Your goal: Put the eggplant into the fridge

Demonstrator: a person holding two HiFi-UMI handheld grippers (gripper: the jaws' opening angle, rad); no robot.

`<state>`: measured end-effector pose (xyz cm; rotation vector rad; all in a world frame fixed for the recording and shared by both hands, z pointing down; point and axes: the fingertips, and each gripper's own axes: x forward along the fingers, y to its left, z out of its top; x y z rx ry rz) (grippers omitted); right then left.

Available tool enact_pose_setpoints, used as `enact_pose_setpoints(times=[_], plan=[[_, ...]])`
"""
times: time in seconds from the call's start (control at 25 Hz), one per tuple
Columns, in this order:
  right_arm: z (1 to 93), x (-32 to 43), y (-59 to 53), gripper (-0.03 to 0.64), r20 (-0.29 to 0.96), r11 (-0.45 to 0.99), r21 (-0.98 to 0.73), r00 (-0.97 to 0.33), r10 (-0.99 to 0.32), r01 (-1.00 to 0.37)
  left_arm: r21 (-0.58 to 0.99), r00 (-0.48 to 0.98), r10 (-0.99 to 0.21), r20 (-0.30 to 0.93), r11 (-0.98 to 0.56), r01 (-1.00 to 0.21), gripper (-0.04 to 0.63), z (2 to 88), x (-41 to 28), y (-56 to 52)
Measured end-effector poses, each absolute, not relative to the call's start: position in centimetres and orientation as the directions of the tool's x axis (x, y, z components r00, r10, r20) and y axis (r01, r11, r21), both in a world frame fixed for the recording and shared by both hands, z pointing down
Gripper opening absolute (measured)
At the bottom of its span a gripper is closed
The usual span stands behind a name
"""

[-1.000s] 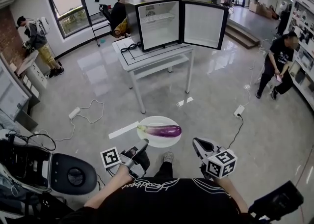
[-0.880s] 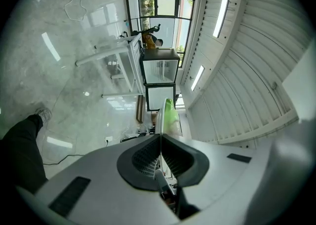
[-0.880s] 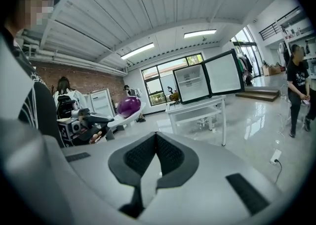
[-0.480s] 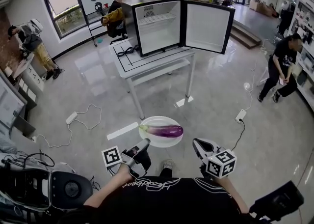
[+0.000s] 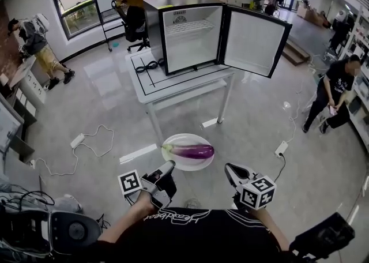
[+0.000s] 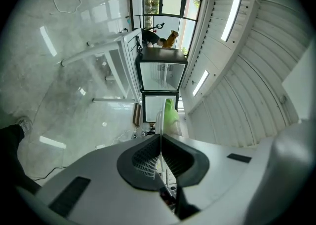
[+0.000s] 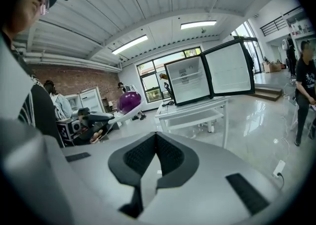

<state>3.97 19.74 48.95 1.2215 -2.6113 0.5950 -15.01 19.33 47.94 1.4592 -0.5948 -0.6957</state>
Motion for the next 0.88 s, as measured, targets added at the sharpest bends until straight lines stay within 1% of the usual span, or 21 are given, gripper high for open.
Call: enact_pose_setpoints(times=[0.52, 0.88], plan=[[47.4, 3.3, 5.9, 0.005, 0.310, 0.584, -0.263, -0.641, -0.703, -0.768, 0.996, 0.668, -0.739, -0.087, -0.053, 0.071, 0.017, 46.8, -15.9, 5.7], [48.0, 4.0, 1.7, 0.005, 0.306, 0.561, -0.268, -0.622, -0.721, -0.783, 0.995, 0.689, -0.718, -0.095, -0.063, 0.071, 0.017, 46.9, -15.2, 0.7]])
